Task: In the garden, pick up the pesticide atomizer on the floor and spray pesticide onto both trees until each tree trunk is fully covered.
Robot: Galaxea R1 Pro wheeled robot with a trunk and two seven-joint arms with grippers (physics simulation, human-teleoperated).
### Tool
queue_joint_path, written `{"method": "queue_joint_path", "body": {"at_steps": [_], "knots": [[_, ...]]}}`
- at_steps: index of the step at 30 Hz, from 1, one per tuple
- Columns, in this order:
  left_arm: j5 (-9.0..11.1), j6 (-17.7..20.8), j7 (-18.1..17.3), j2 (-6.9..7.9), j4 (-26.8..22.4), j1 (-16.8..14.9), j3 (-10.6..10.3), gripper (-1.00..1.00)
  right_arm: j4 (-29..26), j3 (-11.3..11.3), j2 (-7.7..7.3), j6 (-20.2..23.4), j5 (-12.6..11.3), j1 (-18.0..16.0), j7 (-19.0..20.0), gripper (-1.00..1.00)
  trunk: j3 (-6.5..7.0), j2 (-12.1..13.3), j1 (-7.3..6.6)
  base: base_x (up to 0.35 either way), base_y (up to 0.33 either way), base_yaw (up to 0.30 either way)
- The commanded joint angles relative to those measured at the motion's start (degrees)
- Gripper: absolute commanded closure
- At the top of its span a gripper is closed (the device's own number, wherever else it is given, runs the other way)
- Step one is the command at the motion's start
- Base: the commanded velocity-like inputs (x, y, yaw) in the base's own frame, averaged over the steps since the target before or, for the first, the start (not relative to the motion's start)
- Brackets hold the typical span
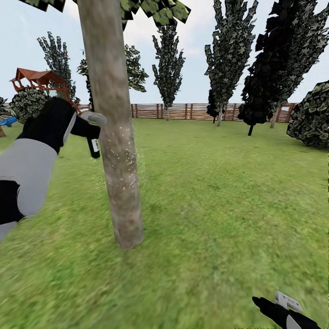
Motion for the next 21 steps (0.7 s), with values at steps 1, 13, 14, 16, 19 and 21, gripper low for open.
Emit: {"method": "queue_joint_path", "body": {"at_steps": [1,13,14,16,19,21], "knots": [[0.0,0.1,0.0,-0.02,0.1,-1.3,0.0,1.0,0.0,0.0,0.0,0.0,0.0,0.0,0.0,-1.0,-0.01,0.0,0.01,0.0,0.0,-0.197],[0.0,0.2,-0.2,-0.03,3.5,-5.4,-0.2,1.0,0.0,0.0,0.0,0.0,0.0,0.0,0.0,-1.0,-0.01,0.0,0.01,0.0,0.0,-0.055],[0.0,0.2,-0.2,-0.03,3.7,-5.5,-0.3,1.0,0.0,0.0,0.0,0.0,0.0,0.0,0.0,-1.0,-0.01,0.0,0.01,0.0,0.0,0.0],[0.0,0.2,-0.2,-0.05,4.4,-5.6,-1.6,1.0,0.0,0.0,0.0,0.0,0.0,0.0,0.0,-1.0,-0.01,0.0,0.01,0.0,0.0,0.0],[0.0,0.1,-0.3,-0.05,7.9,-5.7,-6.5,1.0,0.0,0.0,0.0,0.0,0.0,0.0,0.0,-1.0,-0.01,0.0,0.01,0.0,0.0,0.0],[0.0,0.1,-0.3,0.0,10.2,-5.7,-6.9,1.0,0.0,0.0,0.0,0.0,0.0,0.0,0.0,-1.0,-0.01,0.0,0.01,0.0,0.0,0.0]]}}
